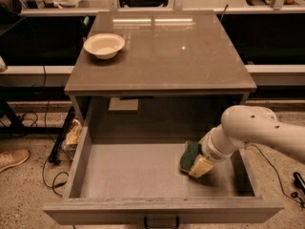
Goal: Pick sponge from top drawer and place on counter
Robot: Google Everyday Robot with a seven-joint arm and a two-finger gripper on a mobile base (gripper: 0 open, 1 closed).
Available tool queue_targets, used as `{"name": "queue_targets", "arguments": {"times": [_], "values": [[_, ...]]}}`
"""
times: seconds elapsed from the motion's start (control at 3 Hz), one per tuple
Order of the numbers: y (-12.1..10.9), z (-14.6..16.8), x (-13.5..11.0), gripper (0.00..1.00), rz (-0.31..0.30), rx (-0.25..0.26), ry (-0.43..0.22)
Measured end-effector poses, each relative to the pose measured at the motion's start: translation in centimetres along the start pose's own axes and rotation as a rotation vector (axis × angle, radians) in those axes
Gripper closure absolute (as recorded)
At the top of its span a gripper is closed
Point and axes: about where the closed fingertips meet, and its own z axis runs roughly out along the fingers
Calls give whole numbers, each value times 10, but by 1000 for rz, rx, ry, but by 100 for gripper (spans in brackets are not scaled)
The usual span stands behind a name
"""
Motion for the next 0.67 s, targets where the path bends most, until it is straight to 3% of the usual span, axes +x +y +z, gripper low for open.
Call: {"name": "queue_targets", "arguments": {"times": [0.33, 0.67], "values": [[1, -10, -6, 66, -11, -7, -47], [-2, -47, -21, 96, -45, -15, -159]]}}
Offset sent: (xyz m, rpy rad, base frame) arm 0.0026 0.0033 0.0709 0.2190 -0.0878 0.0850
